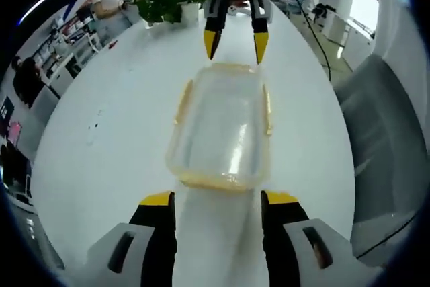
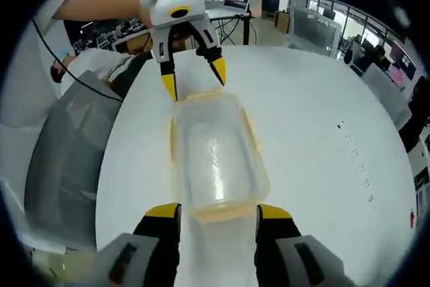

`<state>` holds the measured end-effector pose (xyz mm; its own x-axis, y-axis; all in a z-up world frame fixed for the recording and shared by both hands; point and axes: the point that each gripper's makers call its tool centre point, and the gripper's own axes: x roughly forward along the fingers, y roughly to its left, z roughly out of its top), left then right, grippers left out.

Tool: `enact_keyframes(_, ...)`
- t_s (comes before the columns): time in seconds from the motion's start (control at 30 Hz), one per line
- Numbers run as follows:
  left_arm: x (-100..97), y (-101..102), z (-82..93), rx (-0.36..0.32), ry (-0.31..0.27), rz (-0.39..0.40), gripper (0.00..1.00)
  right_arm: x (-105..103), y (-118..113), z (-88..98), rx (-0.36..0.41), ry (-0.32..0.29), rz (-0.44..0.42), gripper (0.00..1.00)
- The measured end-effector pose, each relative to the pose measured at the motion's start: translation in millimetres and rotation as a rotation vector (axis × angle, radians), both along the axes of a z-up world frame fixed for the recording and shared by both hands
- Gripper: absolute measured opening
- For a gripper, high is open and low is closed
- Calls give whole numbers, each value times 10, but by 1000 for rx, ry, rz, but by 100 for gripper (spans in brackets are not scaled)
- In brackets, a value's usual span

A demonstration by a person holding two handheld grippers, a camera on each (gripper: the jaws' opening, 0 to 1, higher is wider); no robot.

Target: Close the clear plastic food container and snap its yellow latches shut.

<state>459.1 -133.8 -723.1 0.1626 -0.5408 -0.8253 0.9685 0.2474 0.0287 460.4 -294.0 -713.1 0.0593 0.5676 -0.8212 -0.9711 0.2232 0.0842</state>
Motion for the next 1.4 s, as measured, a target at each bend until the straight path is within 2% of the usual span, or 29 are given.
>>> enact_keyframes(0.1,18,-33,52,-49,38,104,51,81,-23,-13,-22,-13,-101,37)
enact_keyframes(0.17,39,-32,44,-47,44,148,51,77,-19,-29,-22,12,-148,36)
enact_keyframes(0.27,55,-94,53,-84,72,249,50,110,38,-28,16,48,-283,37)
enact_keyframes(0.33,79,-106,45,-96,82,306,49,110,10,-64,-1,75,-357,36)
enact_keyframes(0.37,92,-93,28,-92,91,355,48,119,25,-69,7,64,-357,36)
enact_keyframes(0.4,122,-122,36,-118,74,374,47,127,-6,-96,-3,82,-416,36)
enact_keyframes(0.43,122,-111,14,-108,70,386,47,133,34,-87,30,89,-425,37)
enact_keyframes(0.47,98,-98,-14,-90,74,397,47,134,82,-67,73,118,-465,39)
enact_keyframes(0.5,86,-120,-20,-101,73,404,47,120,83,-68,84,149,-514,42)
enact_keyframes(0.53,80,-119,-35,-102,81,429,47,137,54,-76,67,120,-503,42)
enact_keyframes(0.57,95,-120,-24,-116,83,469,47,134,41,-88,59,116,-510,40)
enact_keyframes(0.6,142,-94,-15,-114,53,488,46,128,46,-96,60,120,-513,39)
enact_keyframes(0.63,137,-89,-16,-115,53,503,46,108,50,-119,61,138,-529,38)
enact_keyframes(0.83,81,-128,-54,-171,135,599,46,73,45,-158,74,168,-582,37)
enact_keyframes(0.87,74,-138,-53,-192,161,626,46,89,25,-169,62,147,-589,37)
enact_keyframes(0.93,63,-158,-62,-226,209,675,45,65,60,-171,87,178,-612,38)
enact_keyframes(1.03,54,-163,-91,-220,213,671,42,50,70,-199,93,192,-624,39)
enact_keyframes(1.1,42,-202,-107,-253,245,692,42,42,60,-218,92,193,-629,37)
enact_keyframes(1.13,35,-189,-115,-252,259,698,41,40,76,-214,109,214,-655,37)
enact_keyframes(1.17,38,-197,-112,-257,260,697,41,36,83,-223,119,236,-670,36)
enact_keyframes(1.4,15,-201,-119,-277,262,712,39,33,94,-236,123,257,-697,35)
